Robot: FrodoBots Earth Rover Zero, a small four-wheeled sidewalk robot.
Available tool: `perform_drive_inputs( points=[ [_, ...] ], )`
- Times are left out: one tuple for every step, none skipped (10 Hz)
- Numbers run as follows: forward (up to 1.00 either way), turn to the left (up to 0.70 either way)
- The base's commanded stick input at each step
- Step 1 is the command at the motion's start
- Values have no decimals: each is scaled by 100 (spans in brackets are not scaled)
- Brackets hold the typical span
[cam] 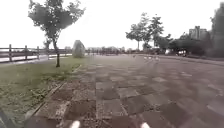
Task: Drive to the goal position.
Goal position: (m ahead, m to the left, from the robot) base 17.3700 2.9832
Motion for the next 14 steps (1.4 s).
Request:
perform_drive_inputs(
  points=[
    [70, 0],
    [70, 0],
    [70, 0],
    [70, 0],
    [70, 0],
    [70, 0],
    [70, 0],
    [70, 0],
    [70, 0],
    [70, 0],
    [70, 0],
    [70, 0],
    [70, 0],
    [70, 0]
  ],
)
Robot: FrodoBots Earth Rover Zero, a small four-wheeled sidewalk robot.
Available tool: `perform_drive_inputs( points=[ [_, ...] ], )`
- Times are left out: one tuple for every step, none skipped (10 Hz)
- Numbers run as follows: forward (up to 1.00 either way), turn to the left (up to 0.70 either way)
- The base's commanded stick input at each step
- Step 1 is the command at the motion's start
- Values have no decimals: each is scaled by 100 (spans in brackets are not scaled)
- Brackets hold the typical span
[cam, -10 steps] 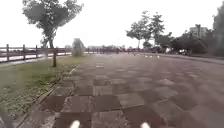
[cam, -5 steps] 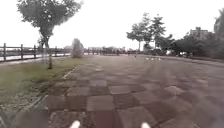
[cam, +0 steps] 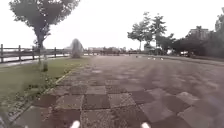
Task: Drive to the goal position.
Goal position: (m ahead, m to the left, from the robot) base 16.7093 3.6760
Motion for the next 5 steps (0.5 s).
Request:
perform_drive_inputs(
  points=[
    [70, 0],
    [70, 0],
    [70, 0],
    [70, 0],
    [70, 0]
  ],
)
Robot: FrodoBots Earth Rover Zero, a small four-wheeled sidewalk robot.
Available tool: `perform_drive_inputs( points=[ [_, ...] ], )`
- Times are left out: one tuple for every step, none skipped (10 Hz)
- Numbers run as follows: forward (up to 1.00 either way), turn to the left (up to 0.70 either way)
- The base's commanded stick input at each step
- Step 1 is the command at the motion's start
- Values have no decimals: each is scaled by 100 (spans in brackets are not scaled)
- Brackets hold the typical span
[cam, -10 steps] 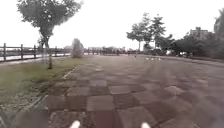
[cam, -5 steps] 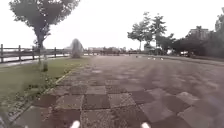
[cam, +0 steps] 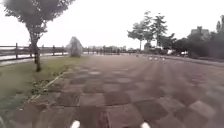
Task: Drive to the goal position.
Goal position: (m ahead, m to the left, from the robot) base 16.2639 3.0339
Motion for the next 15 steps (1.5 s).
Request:
perform_drive_inputs(
  points=[
    [70, 0],
    [70, 0],
    [70, 0],
    [70, 35],
    [70, 35],
    [70, 35],
    [70, 35],
    [70, 35],
    [70, 7],
    [70, 0],
    [70, 0],
    [70, 0],
    [70, 0],
    [70, 0],
    [70, 0]
  ],
)
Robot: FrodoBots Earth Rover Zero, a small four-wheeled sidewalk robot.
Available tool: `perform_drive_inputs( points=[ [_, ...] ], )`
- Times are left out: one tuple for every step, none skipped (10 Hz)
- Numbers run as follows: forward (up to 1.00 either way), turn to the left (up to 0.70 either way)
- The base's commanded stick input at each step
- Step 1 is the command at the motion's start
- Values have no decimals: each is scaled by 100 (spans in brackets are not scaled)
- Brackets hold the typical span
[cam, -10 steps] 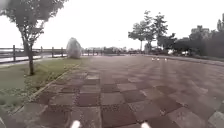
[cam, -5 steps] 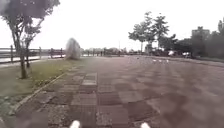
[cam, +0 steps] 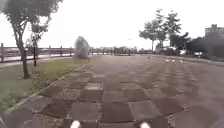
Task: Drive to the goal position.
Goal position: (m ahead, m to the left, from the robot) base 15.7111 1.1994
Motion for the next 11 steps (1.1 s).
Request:
perform_drive_inputs(
  points=[
    [70, 0],
    [70, 0],
    [70, 0],
    [70, 0],
    [70, 0],
    [70, 0],
    [70, 0],
    [70, 0],
    [70, 0],
    [70, 0],
    [70, 0]
  ],
)
